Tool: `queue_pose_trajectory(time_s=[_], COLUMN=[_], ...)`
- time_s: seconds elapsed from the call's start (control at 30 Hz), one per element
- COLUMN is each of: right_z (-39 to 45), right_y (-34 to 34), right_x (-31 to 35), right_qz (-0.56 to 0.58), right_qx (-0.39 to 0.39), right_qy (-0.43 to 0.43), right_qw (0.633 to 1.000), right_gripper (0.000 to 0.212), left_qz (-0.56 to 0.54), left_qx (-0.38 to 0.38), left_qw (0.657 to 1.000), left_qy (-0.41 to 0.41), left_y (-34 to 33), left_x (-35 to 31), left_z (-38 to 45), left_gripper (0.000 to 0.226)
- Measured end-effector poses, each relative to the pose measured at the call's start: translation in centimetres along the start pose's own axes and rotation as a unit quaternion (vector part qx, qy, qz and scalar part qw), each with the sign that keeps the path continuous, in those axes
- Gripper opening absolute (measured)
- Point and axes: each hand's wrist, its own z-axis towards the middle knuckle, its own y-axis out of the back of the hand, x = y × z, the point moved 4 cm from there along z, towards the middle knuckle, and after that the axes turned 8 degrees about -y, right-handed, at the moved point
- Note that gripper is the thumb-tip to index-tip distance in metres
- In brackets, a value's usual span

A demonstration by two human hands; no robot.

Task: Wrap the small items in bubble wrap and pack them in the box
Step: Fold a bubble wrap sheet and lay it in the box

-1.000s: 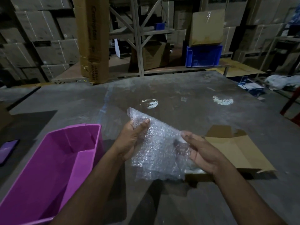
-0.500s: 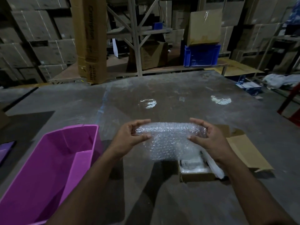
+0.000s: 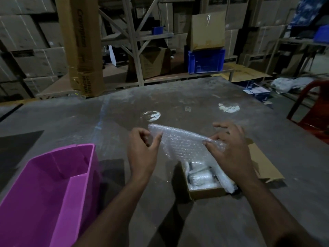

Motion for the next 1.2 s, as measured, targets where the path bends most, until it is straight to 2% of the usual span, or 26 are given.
queue_pose_trajectory(time_s=[0.03, 0.07, 0.13, 0.17, 0.23, 0.3, 0.37, 0.43, 0.53, 0.6, 0.67, 0.77, 0.83, 0.97, 1.2], right_z=[-0.1, -0.2, -0.7, -1.1, -2.1, -3.5, -4.6, -5.3, -6.0, -6.8, -7.4, -7.1, -6.6, -5.7, -4.5], right_y=[0.0, 0.0, 0.0, -0.2, -0.8, -1.8, -2.5, -1.9, -0.1, 0.1, -0.5, -1.1, -1.3, -1.4, -4.2], right_x=[0.1, 0.2, 0.5, 0.7, 1.4, 1.3, -0.4, -3.3, -7.2, -8.1, -8.0, -7.7, -7.7, -7.5, -7.1], right_qz=[-0.005, -0.008, -0.002, 0.004, 0.018, 0.039, 0.062, 0.051, -0.058, -0.101, -0.152, -0.203, -0.224, -0.248, -0.341], right_qx=[-0.003, -0.004, 0.011, 0.026, 0.069, 0.137, 0.203, 0.211, 0.209, 0.263, 0.305, 0.304, 0.310, 0.333, 0.382], right_qy=[0.011, 0.020, 0.040, 0.056, 0.104, 0.130, 0.070, -0.022, -0.126, -0.153, -0.133, -0.093, -0.082, -0.105, -0.140], right_qw=[1.000, 1.000, 0.999, 0.998, 0.992, 0.981, 0.975, 0.976, 0.968, 0.947, 0.931, 0.926, 0.920, 0.904, 0.848], right_gripper=[0.018, 0.019, 0.019, 0.020, 0.018, 0.015, 0.025, 0.035, 0.043, 0.052, 0.056, 0.047, 0.040, 0.034, 0.012], left_qz=[-0.075, -0.151, -0.253, -0.281, -0.316, -0.314, -0.295, -0.282, -0.262, -0.251, -0.238, -0.225, -0.226, -0.228, -0.219], left_qx=[0.046, 0.107, 0.225, 0.260, 0.277, 0.269, 0.253, 0.227, 0.181, 0.158, 0.151, 0.168, 0.179, 0.191, 0.200], left_qw=[0.995, 0.976, 0.907, 0.876, 0.853, 0.864, 0.878, 0.886, 0.894, 0.897, 0.899, 0.901, 0.900, 0.898, 0.899], left_qy=[0.046, 0.113, 0.250, 0.293, 0.311, 0.289, 0.280, 0.290, 0.317, 0.329, 0.334, 0.330, 0.326, 0.324, 0.322], left_y=[-0.9, -2.0, -4.0, -4.8, -5.9, -6.4, -6.4, -6.1, -5.0, -4.3, -3.9, -4.0, -4.2, -4.7, -4.9], left_x=[-0.4, -0.9, -1.8, -2.2, -2.6, -2.4, -1.6, -0.4, 1.3, 2.2, 2.6, 2.7, 2.4, 2.6, 2.9], left_z=[-0.8, -1.5, -2.7, -3.0, -3.0, -2.6, -2.2, -1.6, -0.6, -0.2, -0.1, -0.2, -0.5, -1.0, -1.6], left_gripper=[0.040, 0.050, 0.070, 0.073, 0.057, 0.027, 0.015, 0.013, 0.010, 0.009, 0.010, 0.016, 0.012, 0.011, 0.010])
